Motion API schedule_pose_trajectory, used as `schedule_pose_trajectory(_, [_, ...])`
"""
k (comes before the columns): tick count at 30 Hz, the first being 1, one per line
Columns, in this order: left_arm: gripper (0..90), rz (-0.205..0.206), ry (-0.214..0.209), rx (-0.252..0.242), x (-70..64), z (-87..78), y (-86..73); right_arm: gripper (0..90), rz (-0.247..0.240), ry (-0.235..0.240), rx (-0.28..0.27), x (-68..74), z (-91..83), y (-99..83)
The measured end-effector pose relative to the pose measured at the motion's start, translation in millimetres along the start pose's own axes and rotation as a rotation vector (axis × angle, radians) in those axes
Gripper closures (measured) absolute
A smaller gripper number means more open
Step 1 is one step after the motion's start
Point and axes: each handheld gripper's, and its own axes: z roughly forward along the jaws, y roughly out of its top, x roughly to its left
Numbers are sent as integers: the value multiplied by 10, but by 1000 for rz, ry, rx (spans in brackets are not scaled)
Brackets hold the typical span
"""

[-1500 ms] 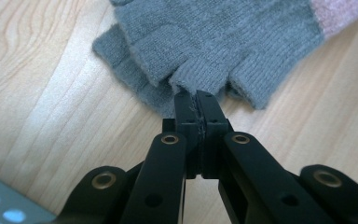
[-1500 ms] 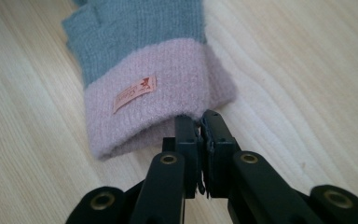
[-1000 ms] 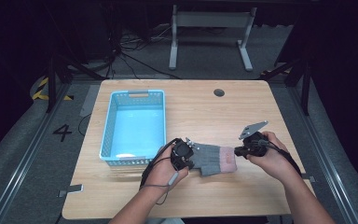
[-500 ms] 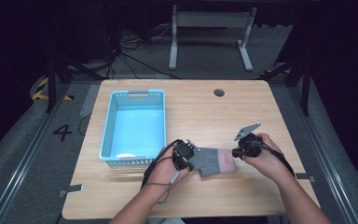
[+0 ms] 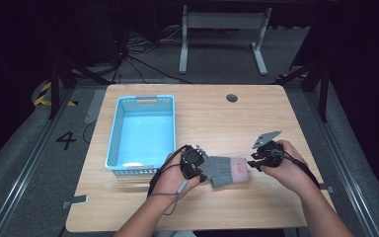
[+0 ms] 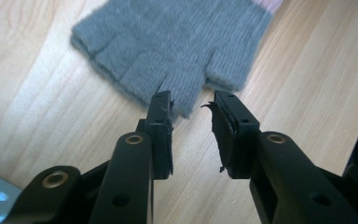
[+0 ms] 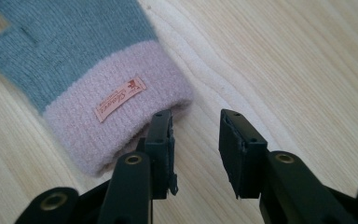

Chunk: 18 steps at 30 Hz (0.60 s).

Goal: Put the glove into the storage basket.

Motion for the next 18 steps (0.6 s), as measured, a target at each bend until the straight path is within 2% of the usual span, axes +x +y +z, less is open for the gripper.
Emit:
schedule_pose_trajectory(4, [666, 15, -4, -23, -45, -55, 35, 629, 17, 6, -13, -23, -69, -30])
schedule_pose_trajectory(8, [622, 28, 1, -38, -80, -61, 92, 576, 47, 33, -28, -71, -115, -74])
schedule_pose_trajectory(12, [562, 36, -1, -22, -87, -24, 168, 517, 95, 46, -39, -118, -146, -135])
schedule_pose_trajectory(14, [543, 53, 4, -19, -103, -10, 202, 497, 110, 48, -44, -149, -156, -165])
schedule_pose_trajectory(16, [528, 65, 0, -38, -131, 6, 228, 447, 148, 41, -50, -195, -177, -202])
schedule_pose_trajectory(18, [497, 92, 0, -55, -147, 26, 248, 433, 165, 39, -51, -229, -185, -230])
